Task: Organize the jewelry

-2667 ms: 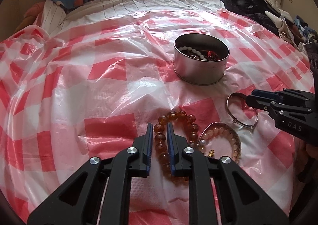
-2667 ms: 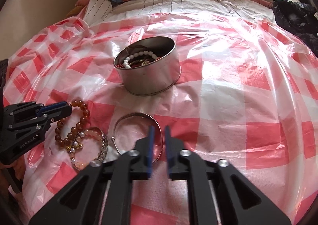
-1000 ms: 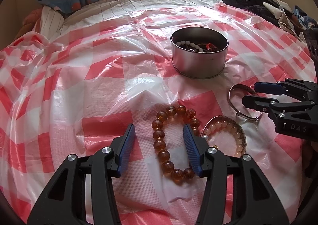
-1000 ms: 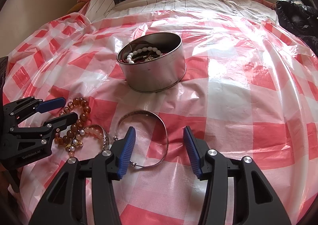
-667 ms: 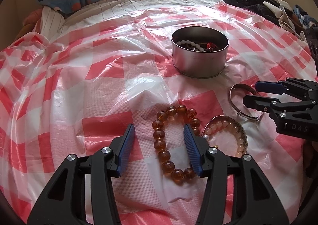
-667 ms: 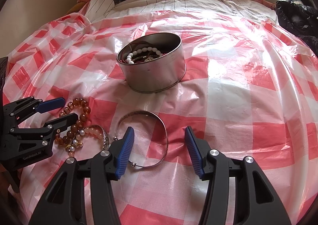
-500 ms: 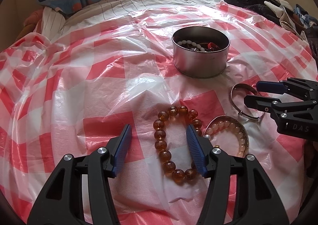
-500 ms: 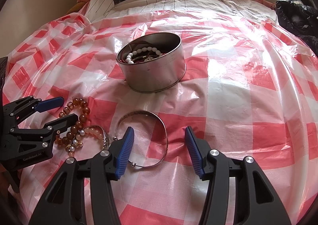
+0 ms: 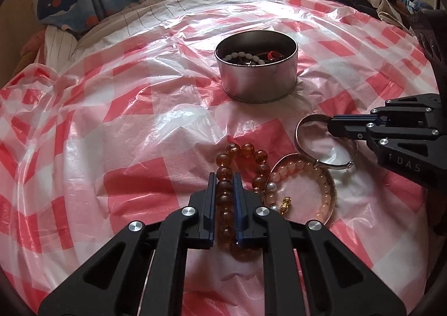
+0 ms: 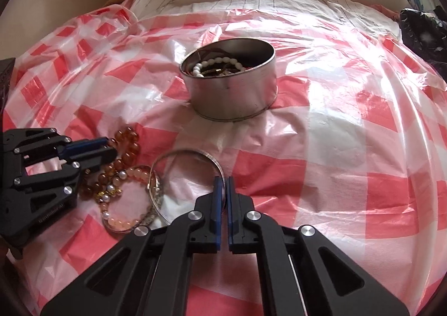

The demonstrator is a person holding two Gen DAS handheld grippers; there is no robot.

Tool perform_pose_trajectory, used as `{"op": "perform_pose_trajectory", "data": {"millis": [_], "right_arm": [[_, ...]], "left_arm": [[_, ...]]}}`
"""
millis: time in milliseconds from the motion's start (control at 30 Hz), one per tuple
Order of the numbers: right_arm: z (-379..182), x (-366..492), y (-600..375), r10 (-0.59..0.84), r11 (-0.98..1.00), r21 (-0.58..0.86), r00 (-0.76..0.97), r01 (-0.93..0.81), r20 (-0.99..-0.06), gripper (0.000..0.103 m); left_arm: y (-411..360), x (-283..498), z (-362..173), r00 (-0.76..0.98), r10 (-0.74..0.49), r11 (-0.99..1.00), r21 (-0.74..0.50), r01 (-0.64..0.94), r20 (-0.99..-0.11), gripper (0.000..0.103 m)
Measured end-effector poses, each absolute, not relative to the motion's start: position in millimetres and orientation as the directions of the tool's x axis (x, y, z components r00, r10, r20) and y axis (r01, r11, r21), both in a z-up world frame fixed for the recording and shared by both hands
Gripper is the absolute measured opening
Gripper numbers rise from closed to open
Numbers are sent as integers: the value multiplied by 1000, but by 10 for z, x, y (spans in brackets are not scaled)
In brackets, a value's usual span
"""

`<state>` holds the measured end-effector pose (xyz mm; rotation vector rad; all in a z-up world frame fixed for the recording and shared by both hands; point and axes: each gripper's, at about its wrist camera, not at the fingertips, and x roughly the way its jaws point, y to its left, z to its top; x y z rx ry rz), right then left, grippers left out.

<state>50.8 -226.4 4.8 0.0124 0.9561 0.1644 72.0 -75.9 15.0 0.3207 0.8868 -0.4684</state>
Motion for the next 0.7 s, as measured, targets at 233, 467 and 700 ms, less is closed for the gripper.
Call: {"op": "perform_pose_trajectory", "data": {"millis": [233, 467, 700], "right_arm": [[168, 493, -2329, 187, 982, 142, 601, -122, -777, 4], [260, 473, -2366, 192, 981, 158, 633, -111, -750, 4], [382, 444, -2429, 203, 978, 185, 669, -100, -715, 4]], "left_arm": [[-707, 715, 247, 548, -309, 861, 16, 508, -777, 10], [-678, 709, 336, 555, -337, 860, -8, 510, -761, 10], [-611, 699, 547, 550, -397, 859, -85, 505, -735, 10]]}}
